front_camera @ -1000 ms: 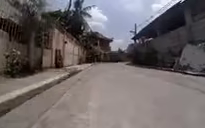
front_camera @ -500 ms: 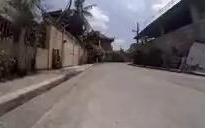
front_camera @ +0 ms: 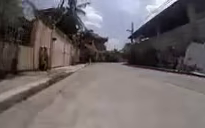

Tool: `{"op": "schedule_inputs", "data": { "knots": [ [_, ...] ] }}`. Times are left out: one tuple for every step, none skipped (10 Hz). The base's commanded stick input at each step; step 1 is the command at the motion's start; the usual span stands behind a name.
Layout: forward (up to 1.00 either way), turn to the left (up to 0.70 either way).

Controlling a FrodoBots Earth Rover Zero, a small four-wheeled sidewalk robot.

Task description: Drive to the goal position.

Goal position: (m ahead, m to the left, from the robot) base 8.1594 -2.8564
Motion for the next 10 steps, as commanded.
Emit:
{"op": "schedule_inputs", "data": {
  "knots": [
    [1.0,0.0],
    [1.0,0.0],
    [1.0,0.0],
    [1.0,0.0],
    [1.0,0.0],
    [1.0,0.0],
    [1.0,0.0],
    [1.0,0.0],
    [1.0,0.0],
    [1.0,0.0]
  ]
}}
